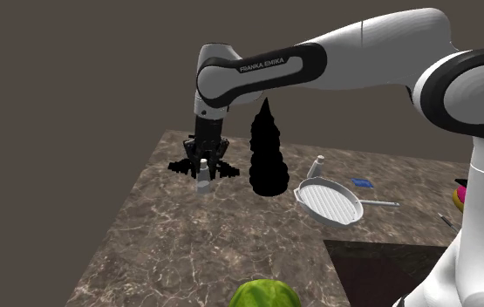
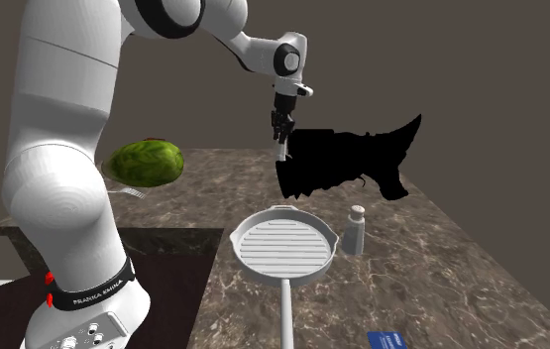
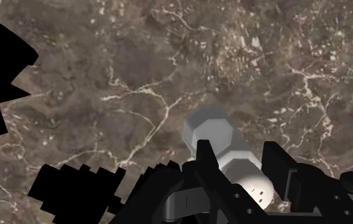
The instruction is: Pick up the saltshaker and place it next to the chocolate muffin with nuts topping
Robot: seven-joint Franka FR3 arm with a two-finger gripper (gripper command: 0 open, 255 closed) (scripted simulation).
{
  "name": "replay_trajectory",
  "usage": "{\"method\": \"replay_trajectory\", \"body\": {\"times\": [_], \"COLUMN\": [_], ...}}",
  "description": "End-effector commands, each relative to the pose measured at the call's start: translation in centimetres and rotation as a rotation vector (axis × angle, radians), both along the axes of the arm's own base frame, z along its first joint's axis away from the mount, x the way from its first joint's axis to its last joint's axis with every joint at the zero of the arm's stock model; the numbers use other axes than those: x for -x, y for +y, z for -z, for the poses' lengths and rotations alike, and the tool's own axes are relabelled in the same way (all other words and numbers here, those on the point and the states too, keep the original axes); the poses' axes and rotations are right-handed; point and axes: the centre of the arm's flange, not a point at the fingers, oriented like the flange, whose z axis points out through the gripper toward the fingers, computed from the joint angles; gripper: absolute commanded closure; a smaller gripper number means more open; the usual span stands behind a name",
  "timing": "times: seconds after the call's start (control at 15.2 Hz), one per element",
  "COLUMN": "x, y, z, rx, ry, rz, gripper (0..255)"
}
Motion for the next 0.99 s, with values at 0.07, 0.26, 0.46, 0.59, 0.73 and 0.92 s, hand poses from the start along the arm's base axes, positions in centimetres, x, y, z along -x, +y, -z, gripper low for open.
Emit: {"method": "replay_trajectory", "body": {"times": [0.07,0.26,0.46,0.59,0.73,0.92], "x": [0.0,0.0,0.0,0.0,0.0,0.0], "y": [0.0,0.0,0.0,0.0,0.0,0.0], "z": [-1.7,-3.2,-4.8,-5.9,-6.9,-8.5], "rx": [0.0,0.0,0.0,0.0,0.0,0.0], "ry": [0.0,0.0,0.0,0.0,0.0,0.0], "rz": [0.0,0.0,0.0,0.0,0.0,0.0], "gripper": [255,255,255,255,255,255]}}
